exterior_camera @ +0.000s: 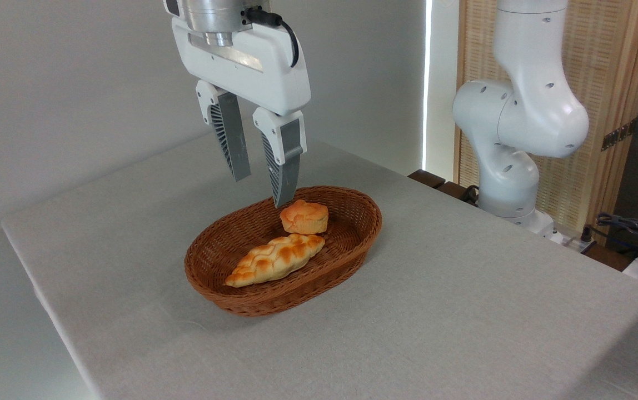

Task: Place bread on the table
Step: 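Lower the open gripper toward the small round roll in the basket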

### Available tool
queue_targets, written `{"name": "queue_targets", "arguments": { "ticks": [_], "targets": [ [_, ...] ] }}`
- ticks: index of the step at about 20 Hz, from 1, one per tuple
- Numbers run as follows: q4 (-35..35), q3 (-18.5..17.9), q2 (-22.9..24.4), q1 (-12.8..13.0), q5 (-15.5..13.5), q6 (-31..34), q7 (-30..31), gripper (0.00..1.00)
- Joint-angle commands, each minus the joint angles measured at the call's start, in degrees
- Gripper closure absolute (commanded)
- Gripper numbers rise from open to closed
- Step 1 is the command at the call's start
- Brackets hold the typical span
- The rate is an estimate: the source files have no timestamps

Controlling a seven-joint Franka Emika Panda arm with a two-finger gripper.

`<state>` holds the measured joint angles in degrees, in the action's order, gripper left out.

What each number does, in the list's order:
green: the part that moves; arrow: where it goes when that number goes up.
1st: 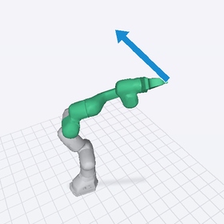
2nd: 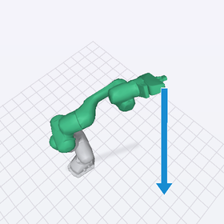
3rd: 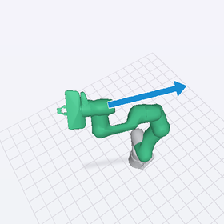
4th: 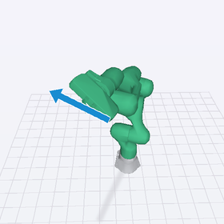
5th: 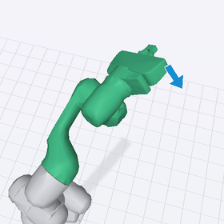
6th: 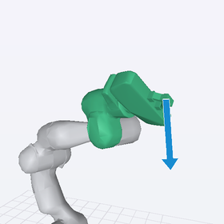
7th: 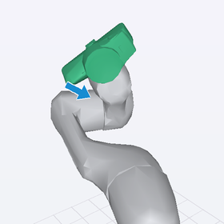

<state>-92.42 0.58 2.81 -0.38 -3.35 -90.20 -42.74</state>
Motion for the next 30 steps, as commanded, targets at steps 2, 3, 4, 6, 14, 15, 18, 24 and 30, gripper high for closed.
{"name": "queue_targets", "arguments": {
  "ticks": [2,3,4,6,14,15,18,24,30],
  "targets": [
    [0.3,-0.2,-0.3,0.4,0.1,1.0,0.6,0.00],
    [0.3,-0.2,-0.3,0.4,0.2,1.0,0.6,0.00],
    [0.2,-0.1,-0.3,0.5,0.2,1.1,0.6,0.00],
    [-0.1,-0.2,0.0,0.4,0.2,1.1,0.5,0.00],
    [-4.8,0.1,2.9,0.6,0.1,1.0,0.3,0.00],
    [-6.7,0.2,4.1,0.8,0.1,0.9,0.3,0.00],
    [-14.9,0.4,9.1,2.7,0.0,0.4,-0.6,0.00],
    [-29.6,0.4,15.9,9.4,-0.2,-3.2,-5.1,0.00],
    [-35.6,0.5,16.2,12.4,-4.3,-10.0,-5.2,0.00]
  ]
}}
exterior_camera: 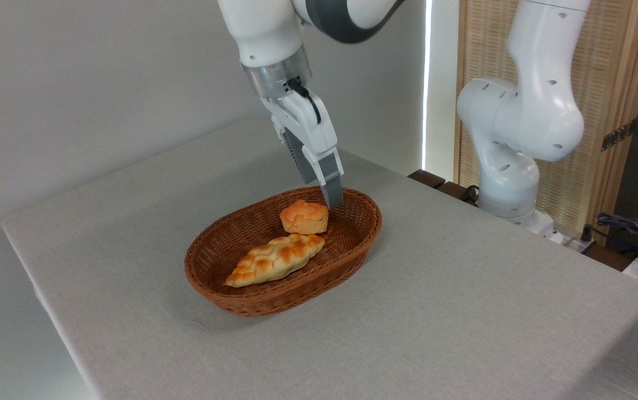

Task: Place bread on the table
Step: 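Lower the open gripper toward the small round roll in the basket, then close the gripper on the small round roll and lift it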

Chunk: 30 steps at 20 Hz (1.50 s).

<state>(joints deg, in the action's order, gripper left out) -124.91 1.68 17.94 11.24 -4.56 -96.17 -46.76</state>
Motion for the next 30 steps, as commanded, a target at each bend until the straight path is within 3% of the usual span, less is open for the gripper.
{"name": "queue_targets", "arguments": {
  "ticks": [1,8,14,17,18,30],
  "targets": [
    [-3.8,-0.6,0.8,1.1,-3.9,-5.0,-1.5,0.00],
    [-6.3,-0.5,-1.1,3.3,-4.0,-8.8,-10.1,0.00],
    [-9.7,0.3,-1.9,4.5,-4.0,-15.6,-10.2,0.00],
    [-10.0,0.4,-2.0,4.5,-4.0,-17.0,-10.5,0.60],
    [-10.0,0.4,-2.0,4.5,-4.0,-16.9,-11.1,0.74],
    [-9.4,0.3,-1.8,4.1,-4.0,-16.5,-11.9,0.77]
  ]
}}
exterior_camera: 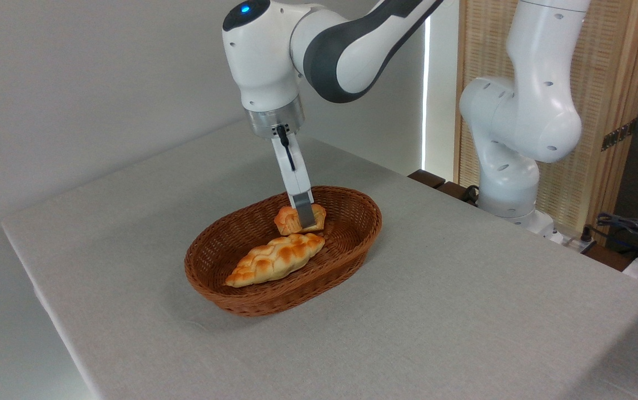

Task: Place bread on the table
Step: 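Close the gripper on the small round roll and lift it, then carry the roll out of the basket and lower it onto the table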

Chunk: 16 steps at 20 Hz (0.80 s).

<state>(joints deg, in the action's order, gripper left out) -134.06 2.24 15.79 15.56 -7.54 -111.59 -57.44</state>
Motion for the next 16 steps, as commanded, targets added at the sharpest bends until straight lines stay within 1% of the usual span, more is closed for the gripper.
{"name": "queue_targets", "arguments": {
  "ticks": [1,2,4,6,8,9,11,12,13,15,16],
  "targets": [
    [0.6,-0.4,0.7,-0.5,-1.0,-0.7,-1.1,0.77],
    [1.9,-0.8,0.8,-0.8,-1.0,-0.4,-0.8,0.78],
    [5.5,-1.5,0.8,-1.0,-0.9,3.0,-0.7,0.79],
    [8.8,-4.4,0.7,-0.9,-1.1,5.0,-0.9,0.81],
    [12.3,-6.0,0.6,-1.0,-1.1,6.1,-0.9,0.81],
    [13.8,-7.5,0.3,-0.9,-1.1,6.1,-0.9,0.80],
    [15.5,-9.7,-1.3,-0.9,-0.8,5.2,-1.1,0.80],
    [16.9,-11.5,-2.7,-0.9,-0.8,4.5,-1.2,0.80],
    [18.6,-14.4,-4.4,-0.8,-1.0,3.1,-1.2,0.80],
    [19.5,-18.1,-7.6,-0.8,-1.4,-1.3,-1.3,0.76],
    [19.4,-20.2,-8.9,-0.8,-2.6,-4.3,-1.3,0.75]
  ]
}}
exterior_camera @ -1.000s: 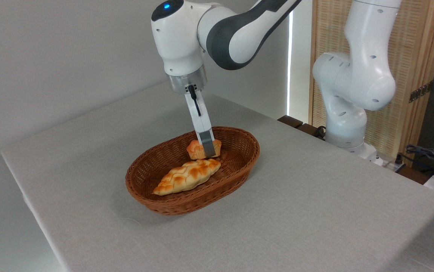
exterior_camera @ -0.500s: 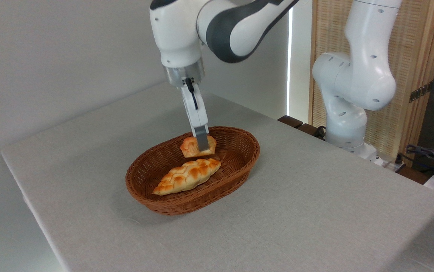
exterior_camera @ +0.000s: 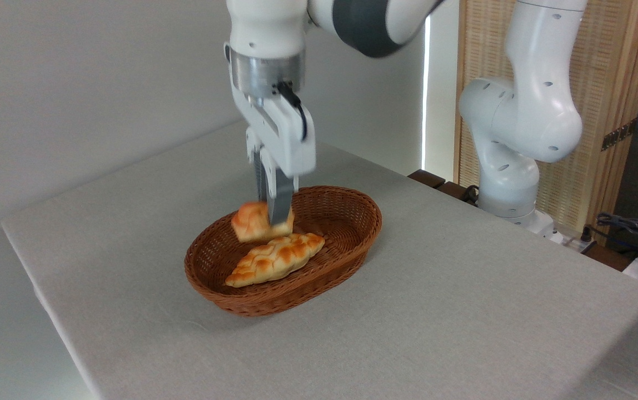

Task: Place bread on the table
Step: 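Carry the roll out of the basket and lower it onto the table, then open the gripper to release the roll and raise it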

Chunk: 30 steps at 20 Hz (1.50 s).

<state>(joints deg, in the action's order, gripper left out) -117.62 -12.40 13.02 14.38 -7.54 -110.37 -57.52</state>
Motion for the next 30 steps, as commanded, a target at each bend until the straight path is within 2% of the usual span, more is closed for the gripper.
{"name": "queue_targets", "arguments": {
  "ticks": [1,5,6,7,8,10,17,19,21,22,23,24,25,28,29,30],
  "targets": [
    [3.0,-7.2,-7.6,0.4,-4.0,-7.6,-1.2,0.75],
    [2.9,-10.5,-12.1,0.4,-6.6,-13.8,-1.2,0.65],
    [2.9,-10.6,-13.3,0.4,-7.2,-14.7,-1.3,0.52],
    [2.8,-10.6,-14.9,0.3,-7.3,-15.7,-1.3,0.34],
    [2.8,-10.5,-16.4,0.3,-7.4,-17.2,-1.3,0.25],
    [2.7,-10.6,-18.2,0.2,-7.4,-19.2,-1.3,0.00],
    [3.0,-11.9,-17.6,0.1,-6.9,-19.1,-1.4,0.00],
    [3.8,-13.5,-16.8,0.1,-6.7,-18.8,-1.5,0.00],
    [5.6,-13.9,-15.5,0.1,-6.5,-16.9,-0.8,0.00],
    [7.0,-13.2,-14.6,-1.3,-6.5,-14.5,-0.8,0.00],
    [9.0,-10.6,-14.3,-4.8,-6.5,-10.4,-0.8,0.00],
    [12.6,-6.3,-14.3,-8.2,-6.4,-5.6,-0.8,0.00],
    [16.5,-4.0,-14.3,-10.9,-6.5,-0.6,-0.4,0.00],
    [24.6,-1.6,-13.6,-11.7,-6.5,12.7,3.7,0.00],
    [25.4,0.5,-12.7,-12.8,-6.4,15.0,5.8,0.00],
    [25.5,3.9,-11.8,-14.5,-4.9,16.1,7.2,0.00]
  ]
}}
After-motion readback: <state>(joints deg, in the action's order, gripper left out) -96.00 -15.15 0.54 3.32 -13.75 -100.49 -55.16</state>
